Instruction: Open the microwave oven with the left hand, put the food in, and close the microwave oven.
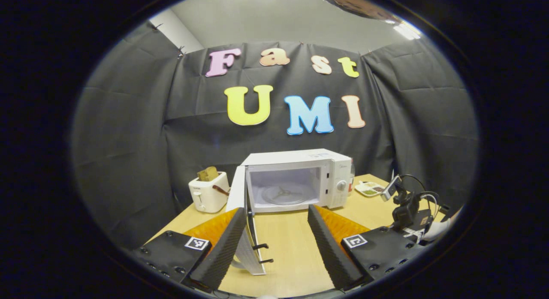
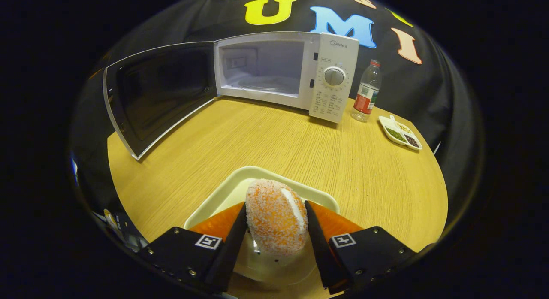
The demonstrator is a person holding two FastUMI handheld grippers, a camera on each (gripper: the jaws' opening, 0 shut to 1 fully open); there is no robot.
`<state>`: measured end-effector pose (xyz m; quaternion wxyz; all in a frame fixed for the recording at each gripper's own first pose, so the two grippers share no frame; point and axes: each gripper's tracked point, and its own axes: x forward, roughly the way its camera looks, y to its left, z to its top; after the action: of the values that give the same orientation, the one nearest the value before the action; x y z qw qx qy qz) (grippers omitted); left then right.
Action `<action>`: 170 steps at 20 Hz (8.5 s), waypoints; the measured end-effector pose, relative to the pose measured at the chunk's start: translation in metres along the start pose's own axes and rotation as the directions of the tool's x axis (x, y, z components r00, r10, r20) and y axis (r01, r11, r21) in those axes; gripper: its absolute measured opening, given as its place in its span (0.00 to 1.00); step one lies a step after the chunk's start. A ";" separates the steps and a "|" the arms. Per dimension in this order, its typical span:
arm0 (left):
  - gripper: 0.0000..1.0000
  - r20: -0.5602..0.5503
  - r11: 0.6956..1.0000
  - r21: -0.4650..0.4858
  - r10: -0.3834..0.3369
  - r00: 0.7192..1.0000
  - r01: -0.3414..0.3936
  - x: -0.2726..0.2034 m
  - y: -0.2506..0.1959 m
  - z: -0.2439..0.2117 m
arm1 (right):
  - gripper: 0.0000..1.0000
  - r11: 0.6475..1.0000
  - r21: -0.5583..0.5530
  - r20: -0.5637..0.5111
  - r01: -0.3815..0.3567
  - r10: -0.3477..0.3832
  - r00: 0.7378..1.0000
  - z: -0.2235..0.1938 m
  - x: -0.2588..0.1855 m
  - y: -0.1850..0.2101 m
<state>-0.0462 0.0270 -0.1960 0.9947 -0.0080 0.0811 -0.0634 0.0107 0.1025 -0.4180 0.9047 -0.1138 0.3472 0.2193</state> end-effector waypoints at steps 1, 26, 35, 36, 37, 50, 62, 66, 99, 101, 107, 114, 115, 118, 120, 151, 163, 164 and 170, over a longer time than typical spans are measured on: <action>1.00 -0.004 1.000 0.004 -0.002 1.000 0.002 0.000 0.000 -0.001 | 0.72 1.000 -0.008 -0.003 0.006 -0.006 1.000 0.002 0.001 -0.002; 0.99 -0.019 0.996 0.002 -0.086 0.996 0.086 0.009 0.022 0.007 | 0.69 0.684 0.678 0.309 -0.269 0.066 0.949 0.243 0.076 0.062; 0.99 -0.025 0.993 0.010 -0.118 0.993 0.119 0.018 0.027 0.008 | 0.69 0.603 0.772 0.308 -0.199 -0.082 0.948 0.300 0.162 0.059; 0.97 -0.024 0.993 0.008 -0.118 0.993 0.118 0.019 0.029 0.009 | 0.69 0.611 0.769 0.309 -0.190 -0.096 0.946 0.306 0.168 0.059; 0.97 -0.023 0.993 0.005 -0.119 0.993 0.119 0.019 0.030 0.009 | 0.69 0.629 0.759 0.307 -0.169 -0.116 0.945 0.310 0.175 0.056; 0.97 -0.038 0.996 -0.003 -0.091 0.995 0.091 0.026 0.047 0.004 | 0.73 0.650 0.759 0.207 0.028 -0.283 0.937 0.307 0.222 0.021; 0.97 0.010 0.997 0.028 -0.072 0.997 0.072 0.021 0.054 0.016 | 0.98 0.823 0.568 0.273 0.022 -0.213 0.938 0.297 0.126 0.031; 0.97 0.024 1.000 0.022 -0.008 1.000 0.008 0.013 0.080 0.016 | 0.98 0.874 0.486 0.327 0.029 -0.213 0.921 0.279 0.053 0.026; 0.94 -0.082 0.997 0.000 0.072 0.994 -0.072 0.057 0.037 -0.104 | 0.98 0.944 0.310 0.349 0.115 -0.225 0.909 0.184 -0.182 -0.043; 0.94 -0.077 0.999 -0.009 0.036 0.996 -0.036 0.068 0.011 -0.101 | 0.98 0.938 0.324 0.346 0.124 -0.240 0.907 0.179 -0.185 -0.055; 0.95 -0.074 0.997 0.003 -0.072 0.995 0.072 0.105 -0.057 -0.099 | 0.98 0.920 0.362 0.322 0.151 -0.276 0.906 0.164 -0.191 -0.088; 0.94 -0.036 0.989 -0.016 -0.148 0.988 0.148 0.174 -0.115 -0.082 | 0.98 0.899 0.402 0.290 0.175 -0.306 0.907 0.153 -0.183 -0.123; 0.94 -0.044 0.989 -0.019 -0.148 0.988 0.148 0.183 -0.121 -0.086 | 0.98 0.896 0.408 0.286 0.178 -0.310 0.907 0.152 -0.181 -0.128; 0.95 -0.054 0.988 -0.022 -0.154 0.987 0.153 0.207 -0.132 -0.088 | 0.98 0.887 0.422 0.286 0.185 -0.324 0.902 0.154 -0.178 -0.143; 0.94 -0.054 0.988 -0.019 -0.156 0.986 0.155 0.220 -0.137 -0.087 | 0.98 0.883 0.429 0.280 0.192 -0.332 0.901 0.154 -0.175 -0.154; 0.99 -0.043 0.997 -0.040 -0.067 0.997 0.065 0.309 -0.156 -0.069 | 0.98 0.887 0.419 0.265 0.195 -0.325 0.908 0.165 -0.155 -0.196; 0.99 0.062 1.000 0.020 -0.021 0.998 0.020 0.172 -0.085 0.063 | 0.98 0.892 0.410 0.417 0.189 -0.368 0.831 0.222 -0.217 -0.159; 0.99 0.076 1.000 0.018 -0.007 0.997 0.006 0.160 -0.073 0.079 | 0.98 0.892 0.409 0.422 0.193 -0.372 0.827 0.226 -0.224 -0.154; 0.97 0.159 0.997 0.021 0.076 0.984 -0.081 0.089 -0.009 0.163 | 0.93 0.885 0.417 0.445 0.205 -0.396 0.803 0.247 -0.254 -0.137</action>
<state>0.0666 0.0081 -0.0495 0.9997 0.0038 0.0011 -0.0244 0.0504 -0.0097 -0.0579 0.9928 0.0572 0.1012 0.0279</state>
